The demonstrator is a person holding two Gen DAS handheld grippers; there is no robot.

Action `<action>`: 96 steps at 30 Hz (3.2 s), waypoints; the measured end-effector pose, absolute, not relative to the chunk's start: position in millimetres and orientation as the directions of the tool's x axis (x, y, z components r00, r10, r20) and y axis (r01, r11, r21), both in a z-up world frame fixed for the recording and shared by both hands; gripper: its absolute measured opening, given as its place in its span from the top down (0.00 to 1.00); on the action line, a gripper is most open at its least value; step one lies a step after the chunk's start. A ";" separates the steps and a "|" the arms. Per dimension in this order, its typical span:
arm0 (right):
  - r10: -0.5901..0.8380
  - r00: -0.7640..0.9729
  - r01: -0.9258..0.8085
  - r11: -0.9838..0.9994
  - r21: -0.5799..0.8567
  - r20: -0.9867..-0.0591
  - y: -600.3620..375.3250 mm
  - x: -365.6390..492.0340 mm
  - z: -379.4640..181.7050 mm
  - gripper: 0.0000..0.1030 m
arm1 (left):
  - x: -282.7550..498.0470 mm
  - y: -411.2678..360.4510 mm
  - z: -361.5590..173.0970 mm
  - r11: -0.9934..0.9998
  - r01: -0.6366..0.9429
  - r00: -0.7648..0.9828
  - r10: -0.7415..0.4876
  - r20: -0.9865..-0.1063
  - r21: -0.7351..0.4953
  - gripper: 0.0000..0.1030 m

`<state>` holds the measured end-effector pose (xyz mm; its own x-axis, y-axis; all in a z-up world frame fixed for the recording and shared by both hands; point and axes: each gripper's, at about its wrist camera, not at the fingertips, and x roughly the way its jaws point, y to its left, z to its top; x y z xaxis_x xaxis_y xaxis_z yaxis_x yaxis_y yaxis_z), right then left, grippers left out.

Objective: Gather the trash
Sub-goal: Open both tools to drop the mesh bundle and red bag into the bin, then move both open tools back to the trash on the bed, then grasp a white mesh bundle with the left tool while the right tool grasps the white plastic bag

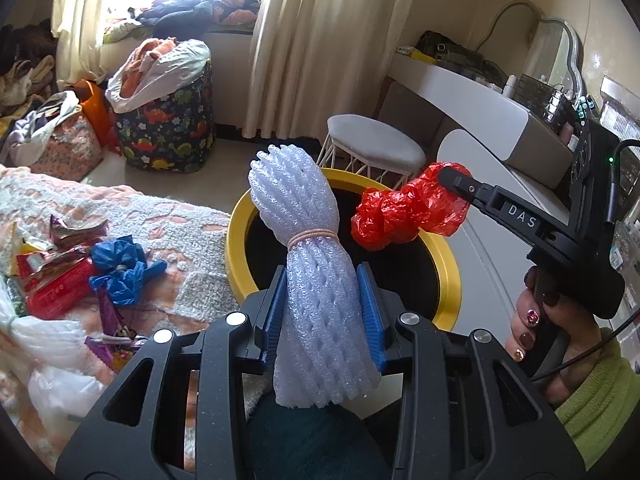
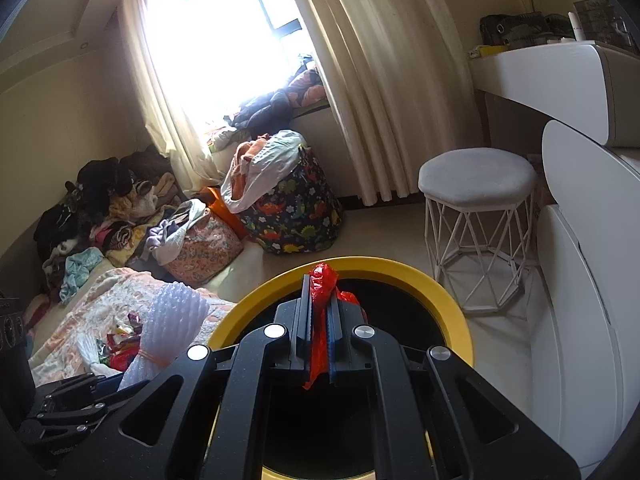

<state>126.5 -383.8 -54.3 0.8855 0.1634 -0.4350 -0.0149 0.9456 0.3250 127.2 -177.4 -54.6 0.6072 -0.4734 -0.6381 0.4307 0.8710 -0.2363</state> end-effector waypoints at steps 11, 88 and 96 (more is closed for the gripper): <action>0.130 0.866 0.054 0.936 0.348 -0.483 -400.6 136.1 -72.4 0.55 | 153.5 -187.0 -69.0 0.884 0.395 0.607 -0.456 -0.650 -0.252 0.37; 0.572 0.491 -0.679 0.724 0.123 -0.656 -86.6 98.2 -90.1 0.26 | 152.1 87.8 -79.3 0.879 -0.200 0.763 -0.137 -0.632 -0.432 0.27; 0.543 0.505 -0.679 0.730 0.081 -0.671 -72.1 100.1 -100.7 0.40 | 157.0 92.1 -90.9 0.854 -0.199 0.744 -0.187 -0.642 -0.480 0.43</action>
<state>100.1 -72.1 -100.7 0.5049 0.5434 -0.6707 -0.6786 0.7301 0.0806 157.0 92.1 -90.9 0.7436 -0.1875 -0.6418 -0.1989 0.8544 -0.4801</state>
